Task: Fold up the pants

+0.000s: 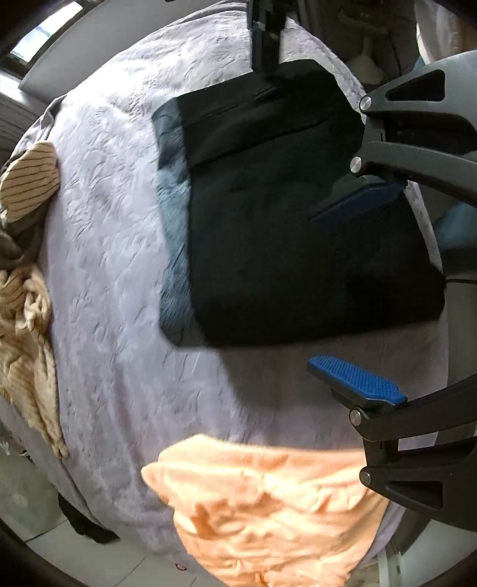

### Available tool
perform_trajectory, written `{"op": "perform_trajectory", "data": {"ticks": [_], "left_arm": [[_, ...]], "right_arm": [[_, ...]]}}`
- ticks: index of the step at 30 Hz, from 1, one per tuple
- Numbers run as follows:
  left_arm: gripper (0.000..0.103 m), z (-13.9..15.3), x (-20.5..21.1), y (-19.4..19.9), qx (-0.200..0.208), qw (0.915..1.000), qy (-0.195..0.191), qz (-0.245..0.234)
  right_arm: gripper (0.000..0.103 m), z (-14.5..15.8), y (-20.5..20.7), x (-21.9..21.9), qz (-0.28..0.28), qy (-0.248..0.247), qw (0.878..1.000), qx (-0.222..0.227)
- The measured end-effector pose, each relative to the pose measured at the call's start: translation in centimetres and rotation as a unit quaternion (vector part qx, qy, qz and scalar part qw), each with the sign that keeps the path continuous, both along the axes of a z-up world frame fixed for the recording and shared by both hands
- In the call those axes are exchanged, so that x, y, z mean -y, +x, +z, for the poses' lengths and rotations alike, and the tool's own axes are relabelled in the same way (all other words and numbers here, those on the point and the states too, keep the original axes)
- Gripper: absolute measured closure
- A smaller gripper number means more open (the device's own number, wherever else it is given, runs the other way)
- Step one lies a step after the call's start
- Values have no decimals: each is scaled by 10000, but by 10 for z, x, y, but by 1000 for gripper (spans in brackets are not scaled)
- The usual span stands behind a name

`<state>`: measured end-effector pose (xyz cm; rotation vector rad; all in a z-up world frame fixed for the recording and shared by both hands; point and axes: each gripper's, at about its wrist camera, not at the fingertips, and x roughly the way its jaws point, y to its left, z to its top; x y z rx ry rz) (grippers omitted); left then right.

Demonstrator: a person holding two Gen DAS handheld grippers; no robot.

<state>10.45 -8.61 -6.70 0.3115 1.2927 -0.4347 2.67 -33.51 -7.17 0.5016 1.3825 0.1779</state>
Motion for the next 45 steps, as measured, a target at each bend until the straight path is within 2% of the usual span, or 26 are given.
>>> {"op": "perform_trajectory", "data": {"ticks": [3, 5, 6, 8, 10, 15, 17, 19, 23, 28, 32, 33, 34, 40, 43, 45], "left_arm": [[28, -21, 6, -5, -109, 9998, 144, 85], [17, -33, 5, -8, -100, 9995, 276, 113], [17, -35, 4, -8, -136, 9995, 226, 151], [17, -35, -1, -5, -241, 9993, 121, 269], [17, -33, 0, -5, -216, 9993, 173, 246], [17, -19, 8, -11, 181, 9988, 451, 95], [17, -15, 8, -11, 237, 9987, 441, 68], [17, -11, 10, -10, 278, 9986, 444, 56], [17, -5, 12, -8, 288, 9986, 437, 112], [16, 1, 14, -8, 260, 9989, 371, 139], [16, 4, 17, -9, 223, 9990, 329, 180], [11, 4, 17, -9, 207, 9990, 337, 214], [0, 3, 17, -10, 187, 9990, 338, 241], [0, 3, 15, -13, 114, 9987, 326, 375], [0, 0, 15, -12, 76, 9978, 481, 450], [0, -6, 15, -9, -101, 9966, 651, 499]], "right_arm": [[67, -21, -4, -7, 15, -253, 9994, -237], [70, -30, -8, -4, -77, -248, 9993, -266], [70, -33, -8, -4, -113, -232, 9993, -269], [70, -33, -10, -3, -134, -217, 9993, -263], [70, -30, -12, -4, -104, -252, 9993, -249], [66, -19, -18, -3, -209, -284, 9989, -302], [63, -16, -21, -1, -272, -323, 9986, -333], [54, -12, -21, -1, -354, -373, 9980, -373], [47, -5, -25, 1, -459, -429, 9972, -396], [31, 2, -22, -3, -505, -510, 9966, -396], [25, 8, -16, -9, -479, -608, 9964, -352], [23, 8, -14, -11, -465, -636, 9963, -353], [23, 9, -12, -13, -449, -671, 9961, -348], [17, 12, -4, -17, -419, -846, 9950, -331], [17, 15, -3, -17, -461, -1013, 9935, -254], [16, 17, -1, -18, -492, -1138, 9921, -188]]}}
